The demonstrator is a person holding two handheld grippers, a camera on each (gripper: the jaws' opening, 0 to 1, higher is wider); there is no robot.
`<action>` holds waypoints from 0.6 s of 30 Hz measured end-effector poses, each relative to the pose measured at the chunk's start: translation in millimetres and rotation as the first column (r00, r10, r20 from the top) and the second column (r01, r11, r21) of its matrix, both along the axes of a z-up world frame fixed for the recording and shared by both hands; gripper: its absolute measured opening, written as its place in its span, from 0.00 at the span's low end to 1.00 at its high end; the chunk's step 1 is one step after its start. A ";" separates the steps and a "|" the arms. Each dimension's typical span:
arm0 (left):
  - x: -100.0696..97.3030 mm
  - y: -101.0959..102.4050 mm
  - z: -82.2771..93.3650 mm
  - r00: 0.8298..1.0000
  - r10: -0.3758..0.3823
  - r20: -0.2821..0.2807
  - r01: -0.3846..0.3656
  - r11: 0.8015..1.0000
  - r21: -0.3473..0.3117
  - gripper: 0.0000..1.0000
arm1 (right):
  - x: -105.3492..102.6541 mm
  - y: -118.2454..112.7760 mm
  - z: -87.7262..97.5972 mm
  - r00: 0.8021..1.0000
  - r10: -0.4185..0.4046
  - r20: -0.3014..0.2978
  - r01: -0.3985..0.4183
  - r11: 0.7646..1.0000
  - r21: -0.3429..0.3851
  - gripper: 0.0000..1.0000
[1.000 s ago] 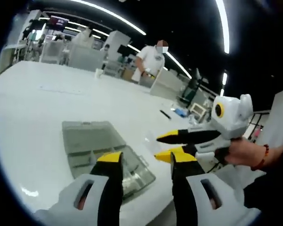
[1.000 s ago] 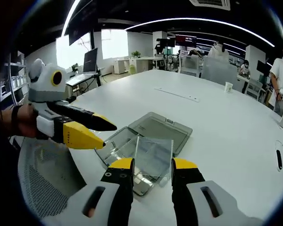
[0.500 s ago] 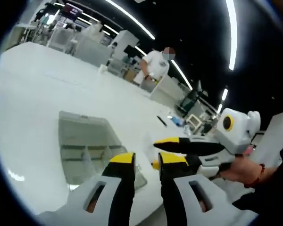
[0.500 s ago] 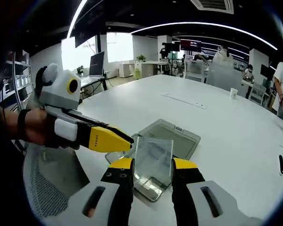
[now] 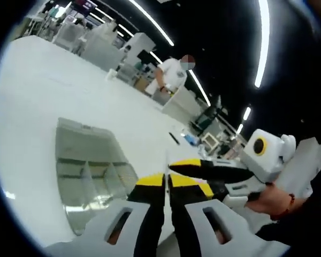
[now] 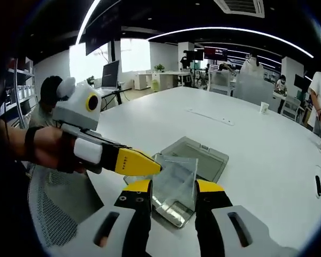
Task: Insert the divider into the dual guide fixture by aligning both edges with the guide slots and pushing it downward to the bottom, including one-sided entry, uneven engagement, binding, and posture correction.
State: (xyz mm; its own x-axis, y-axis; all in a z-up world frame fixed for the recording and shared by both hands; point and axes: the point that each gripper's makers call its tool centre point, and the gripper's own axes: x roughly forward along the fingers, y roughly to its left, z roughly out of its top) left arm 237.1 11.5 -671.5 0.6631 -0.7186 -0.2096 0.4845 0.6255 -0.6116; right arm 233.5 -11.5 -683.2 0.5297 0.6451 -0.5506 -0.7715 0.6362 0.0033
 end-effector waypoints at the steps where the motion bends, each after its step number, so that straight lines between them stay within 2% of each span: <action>1: -3.5 -4.1 3.4 1.000 -0.022 0.009 0.022 1.000 -0.012 0.00 | -0.7 0.1 -0.3 1.000 0.006 -0.001 -0.006 1.000 0.003 0.27; 6: -4.9 -1.1 7.8 1.000 -0.018 0.016 0.018 1.000 -0.007 0.00 | -1.6 2.8 4.4 0.999 0.029 0.029 -0.029 1.000 -0.002 0.27; 9: -4.5 2.7 9.3 0.999 -0.012 0.051 0.010 0.999 0.037 0.00 | -2.1 6.9 6.3 0.997 0.063 0.047 -0.061 0.998 -0.027 0.27; 13: -5.1 6.6 9.7 0.997 -0.019 0.075 0.015 0.998 0.061 0.00 | -2.1 8.7 9.6 0.993 0.102 0.066 -0.100 0.994 -0.044 0.27; 15: -5.5 13.3 6.5 0.995 -0.015 0.096 0.004 0.993 0.120 0.00 | -4.2 9.3 10.3 0.986 0.153 0.069 -0.148 0.986 -0.075 0.26; 18: -8.4 14.8 7.2 0.995 -0.019 0.098 0.007 0.992 0.124 0.00 | -5.0 9.0 8.6 0.978 0.194 0.075 -0.185 0.976 -0.111 0.26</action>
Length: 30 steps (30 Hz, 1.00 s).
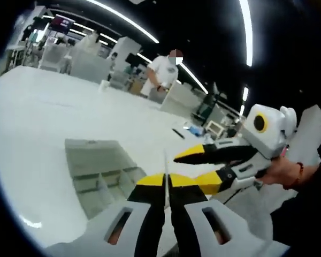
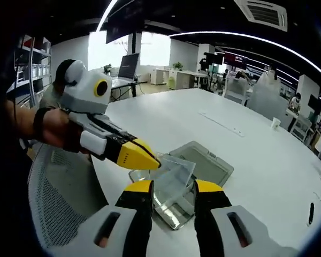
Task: Insert the divider into the dual guide fixture by aligning both edges with the guide slots and pushing it downward to the bottom, including one-sided entry, uneven engagement, binding, and posture correction.
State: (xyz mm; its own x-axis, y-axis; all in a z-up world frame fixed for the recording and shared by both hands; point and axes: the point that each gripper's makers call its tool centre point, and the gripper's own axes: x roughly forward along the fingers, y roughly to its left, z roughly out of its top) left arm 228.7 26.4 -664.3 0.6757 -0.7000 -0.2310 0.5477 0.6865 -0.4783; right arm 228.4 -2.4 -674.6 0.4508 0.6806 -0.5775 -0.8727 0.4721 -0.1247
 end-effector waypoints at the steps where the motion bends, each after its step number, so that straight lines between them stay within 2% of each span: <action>1: -1.9 0.4 0.7 1.000 -0.006 0.004 0.006 1.000 0.001 0.00 | 0.0 0.8 0.4 1.000 0.007 0.004 -0.007 1.000 -0.001 0.25; 3: -5.4 0.0 1.5 1.000 -0.019 0.006 0.019 1.000 -0.002 0.00 | -0.6 2.3 2.1 1.000 0.022 0.010 -0.022 1.000 0.000 0.26; 5: -8.3 3.8 -0.3 0.999 -0.022 0.038 0.020 0.998 0.059 0.00 | -2.5 4.1 4.7 0.998 0.054 0.021 -0.054 0.998 -0.011 0.25; 9: -19.0 1.5 -0.5 0.997 -0.058 0.052 0.052 0.993 0.110 0.00 | -10.0 9.6 4.5 0.989 0.144 0.037 -0.142 0.988 -0.057 0.25; 12: -24.9 -1.8 0.7 0.996 -0.075 0.042 0.071 0.993 0.095 0.00 | -14.5 13.1 -0.1 0.982 0.186 0.029 -0.183 0.979 -0.092 0.23; 17: -33.7 -3.3 0.1 0.995 -0.086 0.059 0.077 0.988 0.134 0.00 | -19.6 15.6 3.7 0.973 0.227 0.051 -0.221 0.970 -0.106 0.24; 21: -44.1 -6.6 2.8 0.986 -0.141 0.093 0.124 0.977 0.172 0.00 | -31.1 17.3 0.4 0.939 0.337 0.065 -0.323 0.932 -0.165 0.23; 24: -49.5 -4.7 6.3 0.981 -0.162 0.108 0.140 0.973 0.183 0.00 | -36.5 18.3 3.3 0.932 0.355 0.076 -0.339 0.925 -0.172 0.22; 27: -53.0 -1.2 9.6 0.976 -0.175 0.129 0.149 0.970 0.192 0.00 | -41.4 21.6 7.2 0.918 0.385 0.096 -0.365 0.914 -0.177 0.20; 28: -54.1 -0.3 9.2 0.974 -0.183 0.133 0.154 0.967 0.201 0.00 | -42.6 22.6 7.4 0.907 0.406 0.107 -0.382 0.904 -0.191 0.19; 29: -56.4 -0.1 8.5 0.968 -0.204 0.143 0.170 0.961 0.220 0.00 | -44.3 23.3 7.0 0.893 0.435 0.117 -0.406 0.889 -0.211 0.18; 30: -57.9 0.7 8.2 0.961 -0.224 0.164 0.179 0.951 0.251 0.00 | -44.6 23.2 6.8 0.893 0.436 0.116 -0.406 0.889 -0.212 0.16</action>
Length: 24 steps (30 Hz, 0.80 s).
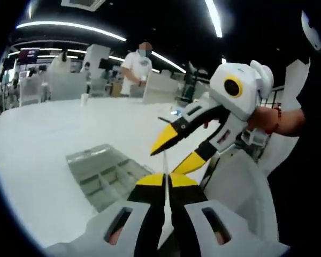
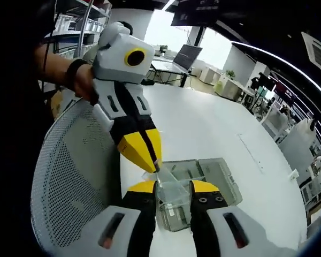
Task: Insert the divider into the dual guide fixture by aligning both edges with the guide slots and pushing it downward to the bottom, including one-sided entry, uneven engagement, binding, and posture correction.
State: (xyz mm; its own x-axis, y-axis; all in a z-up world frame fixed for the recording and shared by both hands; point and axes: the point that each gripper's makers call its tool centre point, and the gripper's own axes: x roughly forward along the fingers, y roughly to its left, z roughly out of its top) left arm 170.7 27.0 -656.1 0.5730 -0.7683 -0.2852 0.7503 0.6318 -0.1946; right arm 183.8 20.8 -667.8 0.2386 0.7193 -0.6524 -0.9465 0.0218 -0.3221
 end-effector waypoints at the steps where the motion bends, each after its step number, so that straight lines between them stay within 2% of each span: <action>1: -2.3 0.4 -1.3 1.000 -0.019 0.012 0.019 0.999 0.026 0.00 | -3.1 -2.2 -2.5 1.000 0.013 -0.019 -0.013 1.000 -0.023 0.13; 2: -5.0 0.8 -2.3 0.999 -0.040 0.025 0.039 0.998 0.056 0.00 | -3.9 -3.0 -2.8 1.000 0.020 -0.021 -0.021 0.999 -0.033 0.09; 3: -5.5 0.4 1.2 0.995 -0.064 0.071 0.059 0.995 0.078 0.00 | -4.6 -3.8 -1.8 0.999 0.039 -0.008 -0.039 0.998 -0.048 0.07; 5: -6.9 1.6 4.7 0.996 -0.063 0.067 0.059 0.997 0.054 0.00 | -6.0 -3.9 -0.9 0.999 0.053 -0.003 -0.053 0.997 -0.051 0.04; 6: -7.2 2.3 5.2 0.995 -0.070 0.076 0.065 0.996 0.062 0.00 | -6.8 -4.1 -1.2 0.998 0.068 -0.001 -0.068 0.996 -0.059 0.03; 9: -9.9 0.5 11.3 0.987 -0.104 0.122 0.094 0.992 0.088 0.00 | -7.9 -1.2 -0.2 0.995 0.101 0.013 -0.100 0.993 -0.062 0.06; 18: -5.0 -0.7 7.8 0.987 -0.119 0.110 0.108 0.988 0.106 0.00 | -5.6 0.8 1.3 0.987 0.159 0.032 -0.155 0.983 -0.100 0.06; 24: 0.3 -2.9 4.4 0.984 -0.135 0.115 0.120 0.984 0.133 0.00 | -3.3 1.2 -1.7 0.984 0.175 0.025 -0.171 0.979 -0.112 0.02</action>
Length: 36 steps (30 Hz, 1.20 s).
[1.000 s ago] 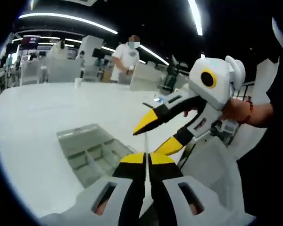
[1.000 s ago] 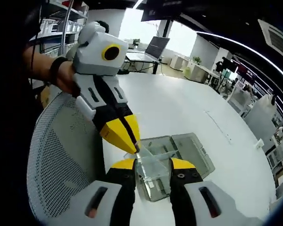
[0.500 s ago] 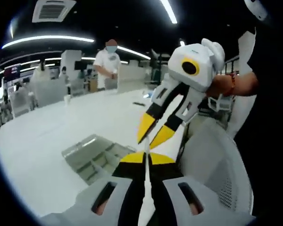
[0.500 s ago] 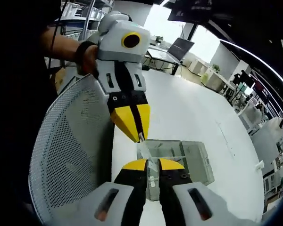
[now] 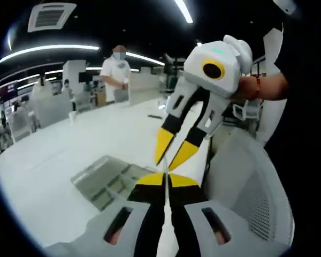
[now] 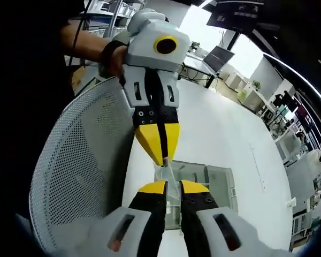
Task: Insert the divider into the dual guide fixture by aligning both edges with the guide slots and pushing it downward to the bottom, including one-sided entry, uneven engagement, binding, and posture correction.
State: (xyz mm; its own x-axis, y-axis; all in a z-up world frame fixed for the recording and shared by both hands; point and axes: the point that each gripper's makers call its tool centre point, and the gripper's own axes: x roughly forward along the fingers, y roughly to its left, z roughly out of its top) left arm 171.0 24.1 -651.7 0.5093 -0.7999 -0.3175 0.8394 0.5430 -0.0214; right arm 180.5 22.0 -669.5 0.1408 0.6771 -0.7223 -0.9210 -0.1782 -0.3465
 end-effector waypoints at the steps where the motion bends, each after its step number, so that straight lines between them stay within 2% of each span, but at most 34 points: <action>1: 0.9 -0.2 -0.4 1.000 -0.004 0.001 0.004 1.000 0.003 0.00 | 0.2 -1.2 -1.3 1.000 -0.002 -0.008 0.002 1.000 -0.009 0.00; 9: 10.1 2.9 -3.4 1.000 0.029 0.010 -0.029 1.000 -0.001 0.01 | 0.3 -2.9 -3.0 0.999 0.001 -0.048 -0.003 0.999 -0.044 0.00; 14: 14.0 6.7 -8.5 0.996 0.081 -0.028 -0.081 0.996 -0.022 0.02 | 1.0 0.1 -3.2 0.997 -0.015 -0.081 0.009 0.997 -0.073 0.00; 22: 22.1 13.2 -11.0 0.991 0.133 -0.033 -0.133 0.991 -0.020 0.08 | 6.5 5.0 -4.7 0.992 -0.027 -0.121 0.017 0.996 -0.084 0.00; 27: 29.0 19.5 -13.6 0.985 0.166 -0.039 -0.167 0.986 -0.020 0.14 | 16.6 3.3 -7.4 0.979 -0.104 -0.173 0.089 0.991 -0.096 0.00; 31: 32.1 26.0 -15.4 0.980 0.195 -0.047 -0.196 0.980 -0.021 0.17 | 25.2 -1.4 -11.8 0.978 -0.128 -0.167 0.110 0.987 -0.115 0.00; 36: 34.4 28.8 -18.5 0.977 0.205 -0.056 -0.207 0.978 -0.030 0.21 | 36.2 -4.4 -14.1 0.969 -0.162 -0.189 0.141 0.983 -0.122 0.00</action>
State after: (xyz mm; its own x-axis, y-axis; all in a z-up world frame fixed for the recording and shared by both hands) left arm 205.4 52.9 -670.2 0.6477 -0.6908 -0.3213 0.7068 0.7023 -0.0851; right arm 216.7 17.6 -683.6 0.0834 0.5764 -0.8129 -0.9882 -0.0576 -0.1423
